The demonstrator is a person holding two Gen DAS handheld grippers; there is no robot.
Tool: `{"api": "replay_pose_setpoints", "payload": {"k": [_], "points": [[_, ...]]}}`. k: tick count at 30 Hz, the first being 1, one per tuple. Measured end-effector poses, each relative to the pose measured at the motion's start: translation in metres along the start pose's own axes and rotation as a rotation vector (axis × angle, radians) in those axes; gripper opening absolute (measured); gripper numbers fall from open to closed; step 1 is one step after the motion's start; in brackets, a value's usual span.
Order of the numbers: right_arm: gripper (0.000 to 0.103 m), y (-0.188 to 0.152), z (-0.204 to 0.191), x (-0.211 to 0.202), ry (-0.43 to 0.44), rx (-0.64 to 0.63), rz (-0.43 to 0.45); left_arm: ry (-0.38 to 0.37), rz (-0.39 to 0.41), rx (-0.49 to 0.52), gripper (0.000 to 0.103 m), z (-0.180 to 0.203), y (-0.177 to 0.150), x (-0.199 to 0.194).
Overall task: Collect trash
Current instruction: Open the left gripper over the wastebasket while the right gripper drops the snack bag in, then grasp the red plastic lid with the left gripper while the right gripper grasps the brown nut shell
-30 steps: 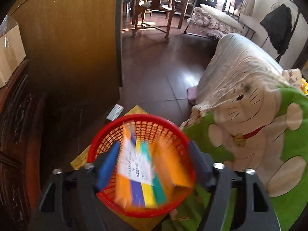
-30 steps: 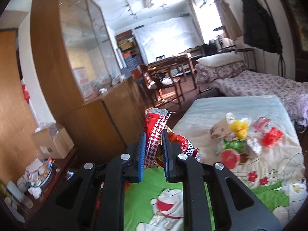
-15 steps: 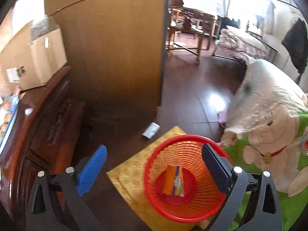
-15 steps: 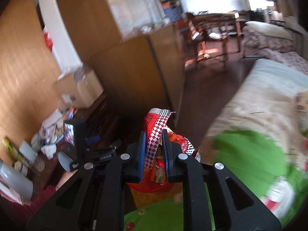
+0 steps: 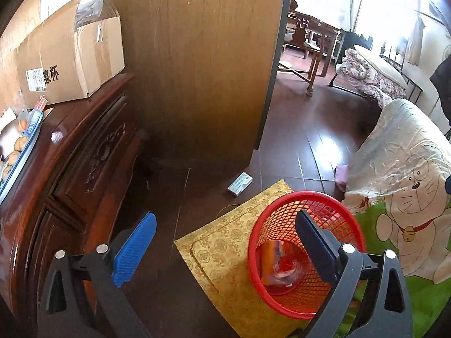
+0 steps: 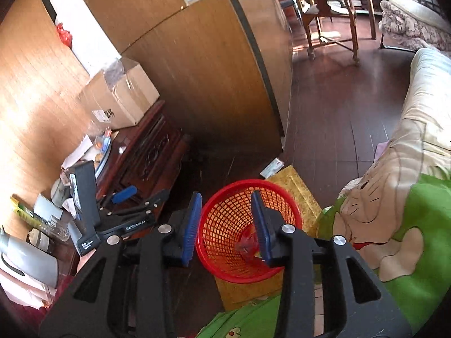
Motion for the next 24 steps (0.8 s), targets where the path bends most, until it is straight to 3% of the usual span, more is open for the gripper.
{"api": "replay_pose_setpoints", "payload": {"k": [7,13,15,21,24], "points": [[0.040,0.012,-0.003,-0.048,-0.072,-0.045,0.131,-0.032,0.043,0.057,0.097,0.031,0.008,-0.021],[0.052,0.016,0.011,-0.120,-0.160,-0.037,0.302,-0.085,0.110,0.144,0.097,0.075,0.020,-0.057],[0.061,0.013,0.019,-0.144,-0.196,-0.028,0.357,-0.108,0.131,0.177,0.097,0.094,0.023,-0.069],[0.077,-0.012,0.070,-0.222,-0.339,0.049,0.512,-0.189,0.175,0.291,0.097,0.160,0.030,-0.105],[0.078,-0.028,0.109,-0.260,-0.436,0.115,0.575,-0.226,0.198,0.360,0.097,0.199,0.032,-0.122]]}}
Point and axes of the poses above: each gripper's, at about its wrist camera, not at the fingertips, and x roughly the way its jaws point, z to its right, y to its top, the point moved 5 cm from there along x, roughly the way its jaws point, and after that the axes turned 6 degrees about y, right-handed, at the moved point
